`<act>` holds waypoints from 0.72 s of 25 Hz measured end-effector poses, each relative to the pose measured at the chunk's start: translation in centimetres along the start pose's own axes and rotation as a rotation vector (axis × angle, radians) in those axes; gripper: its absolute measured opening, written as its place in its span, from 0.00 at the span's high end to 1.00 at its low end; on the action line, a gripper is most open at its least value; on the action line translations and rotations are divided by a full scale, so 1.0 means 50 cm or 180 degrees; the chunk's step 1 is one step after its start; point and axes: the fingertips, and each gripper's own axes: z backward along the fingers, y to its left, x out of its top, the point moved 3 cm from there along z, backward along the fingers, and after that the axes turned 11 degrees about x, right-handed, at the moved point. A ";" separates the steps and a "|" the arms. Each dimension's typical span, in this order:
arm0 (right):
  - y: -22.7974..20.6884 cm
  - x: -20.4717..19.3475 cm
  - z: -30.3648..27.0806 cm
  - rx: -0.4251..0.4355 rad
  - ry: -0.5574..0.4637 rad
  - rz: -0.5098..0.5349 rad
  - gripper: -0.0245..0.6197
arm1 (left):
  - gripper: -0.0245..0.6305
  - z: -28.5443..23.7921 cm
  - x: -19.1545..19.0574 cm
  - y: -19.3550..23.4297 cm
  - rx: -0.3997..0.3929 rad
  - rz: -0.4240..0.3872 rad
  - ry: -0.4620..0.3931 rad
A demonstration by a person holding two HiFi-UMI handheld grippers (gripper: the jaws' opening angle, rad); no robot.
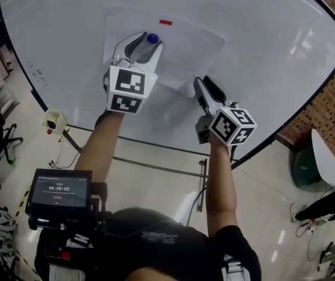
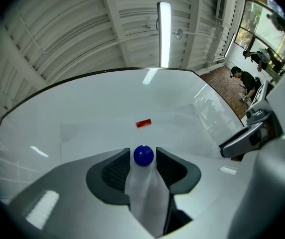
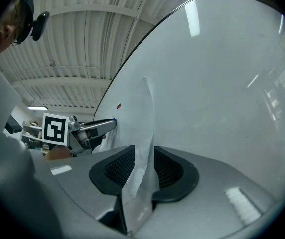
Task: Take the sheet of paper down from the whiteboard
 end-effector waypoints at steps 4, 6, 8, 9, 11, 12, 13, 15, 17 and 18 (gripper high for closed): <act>0.002 0.001 -0.001 -0.0028 -0.0009 -0.0001 0.84 | 0.74 0.004 0.008 -0.005 0.0035 -0.0025 -0.0059; 0.001 0.005 0.002 -0.0063 -0.0063 0.0009 0.90 | 0.74 0.006 0.011 -0.010 0.0037 -0.0048 -0.0079; 0.000 0.011 0.003 -0.0067 -0.0109 0.0003 0.94 | 0.77 0.007 0.013 -0.015 0.0037 -0.0081 -0.0083; 0.000 0.014 0.003 -0.0061 -0.0125 -0.0004 0.94 | 0.78 0.007 0.014 -0.016 0.0041 -0.0085 -0.0085; 0.001 0.019 0.004 -0.0056 -0.0143 -0.0008 0.94 | 0.78 0.007 0.015 -0.018 0.0051 -0.0072 -0.0095; 0.001 0.020 0.006 -0.0058 -0.0150 -0.0006 0.94 | 0.78 0.007 0.016 -0.019 0.0051 -0.0064 -0.0101; 0.001 0.022 0.007 -0.0060 -0.0159 -0.0004 0.94 | 0.78 0.007 0.016 -0.020 0.0047 -0.0054 -0.0105; 0.002 0.025 0.009 -0.0058 -0.0179 -0.0002 0.94 | 0.78 0.006 0.017 -0.022 0.0029 -0.0028 -0.0104; 0.002 0.029 0.010 -0.0063 -0.0197 0.0006 0.94 | 0.78 0.004 0.018 -0.022 0.0019 -0.0013 -0.0103; 0.002 0.030 0.010 -0.0067 -0.0210 0.0006 0.94 | 0.78 0.003 0.018 -0.022 0.0017 -0.0009 -0.0104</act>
